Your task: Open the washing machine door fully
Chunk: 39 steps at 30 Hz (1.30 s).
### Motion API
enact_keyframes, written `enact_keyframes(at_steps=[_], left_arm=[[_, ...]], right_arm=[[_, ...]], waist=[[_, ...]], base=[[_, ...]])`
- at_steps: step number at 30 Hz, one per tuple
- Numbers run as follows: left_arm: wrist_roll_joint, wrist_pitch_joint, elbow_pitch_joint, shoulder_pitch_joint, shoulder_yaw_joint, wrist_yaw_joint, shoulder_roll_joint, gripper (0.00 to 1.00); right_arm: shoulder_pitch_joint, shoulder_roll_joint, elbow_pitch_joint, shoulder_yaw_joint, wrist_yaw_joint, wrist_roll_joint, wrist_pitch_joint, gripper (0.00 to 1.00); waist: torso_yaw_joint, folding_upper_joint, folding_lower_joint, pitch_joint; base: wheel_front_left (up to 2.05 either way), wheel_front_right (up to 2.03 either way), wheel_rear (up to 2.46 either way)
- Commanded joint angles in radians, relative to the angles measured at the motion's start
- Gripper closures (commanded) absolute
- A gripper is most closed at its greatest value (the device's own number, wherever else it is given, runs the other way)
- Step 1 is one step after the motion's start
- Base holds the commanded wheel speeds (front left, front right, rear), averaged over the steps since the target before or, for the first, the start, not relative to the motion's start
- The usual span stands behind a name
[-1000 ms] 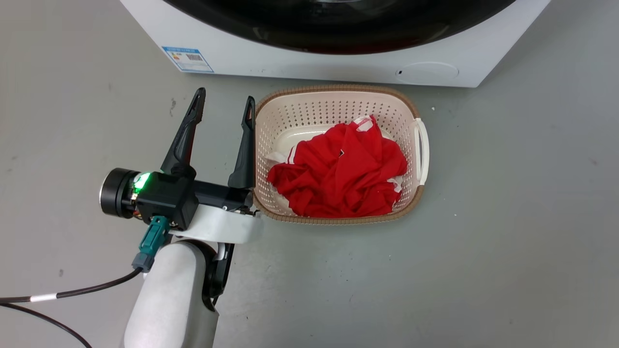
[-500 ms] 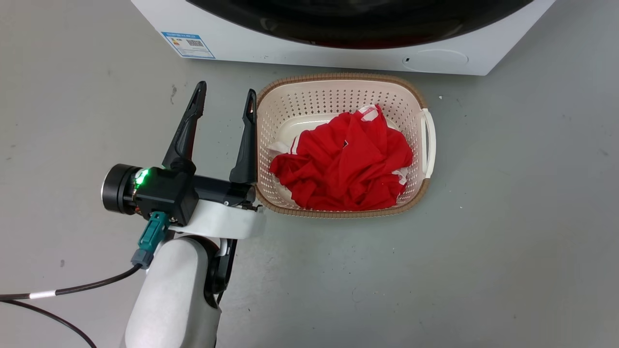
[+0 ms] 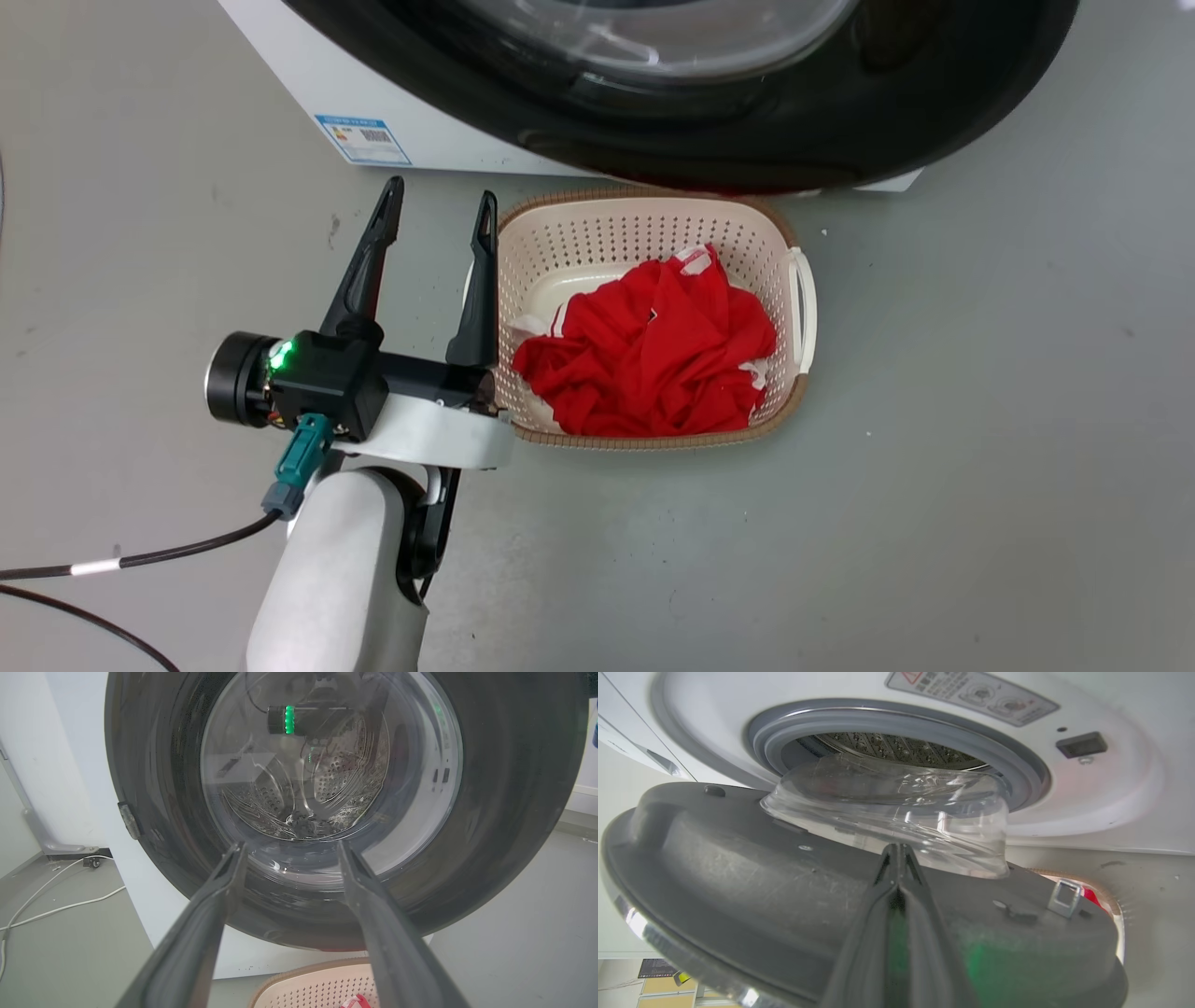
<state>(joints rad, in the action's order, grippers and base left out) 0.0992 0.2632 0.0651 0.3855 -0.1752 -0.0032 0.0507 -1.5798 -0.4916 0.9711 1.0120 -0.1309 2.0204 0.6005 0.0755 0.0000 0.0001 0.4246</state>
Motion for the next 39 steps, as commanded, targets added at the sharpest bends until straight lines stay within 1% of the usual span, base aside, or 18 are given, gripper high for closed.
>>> enact_keyframes(at_steps=[1,11,22,32,39], left_arm=[[-0.001,0.002,0.005,-0.018,0.002,-0.003,-0.001,0.00],[0.001,0.002,0.043,-0.071,-0.002,-0.021,-0.001,0.00],[-0.001,0.002,0.073,-0.136,-0.005,-0.037,-0.001,0.00],[0.010,0.002,0.080,-0.178,-0.013,-0.034,-0.001,0.00],[0.019,0.002,0.083,-0.185,-0.027,-0.029,-0.001,0.00]], right_arm=[[0.028,0.007,-0.014,0.004,0.000,0.007,0.009,1.00],[0.200,-0.001,-0.132,0.016,0.000,0.069,0.042,1.00],[0.386,0.006,-0.317,0.037,0.000,0.116,0.047,1.00],[0.489,0.019,-0.482,0.063,0.000,0.133,0.031,1.00],[0.532,0.035,-0.556,0.079,0.000,0.143,0.023,1.00]], waist=[[-0.003,0.0000,-0.0001,-0.020],[-0.001,0.0000,-0.0001,-0.143],[0.007,0.0000,-0.0001,-0.260],[0.020,0.0000,-0.0001,-0.312],[0.031,0.0000,-0.0001,-0.334]], base=[[0.00,0.00,0.00],[0.00,0.00,0.00],[0.00,0.00,0.00],[0.00,0.00,0.00],[0.00,0.00,0.00]])
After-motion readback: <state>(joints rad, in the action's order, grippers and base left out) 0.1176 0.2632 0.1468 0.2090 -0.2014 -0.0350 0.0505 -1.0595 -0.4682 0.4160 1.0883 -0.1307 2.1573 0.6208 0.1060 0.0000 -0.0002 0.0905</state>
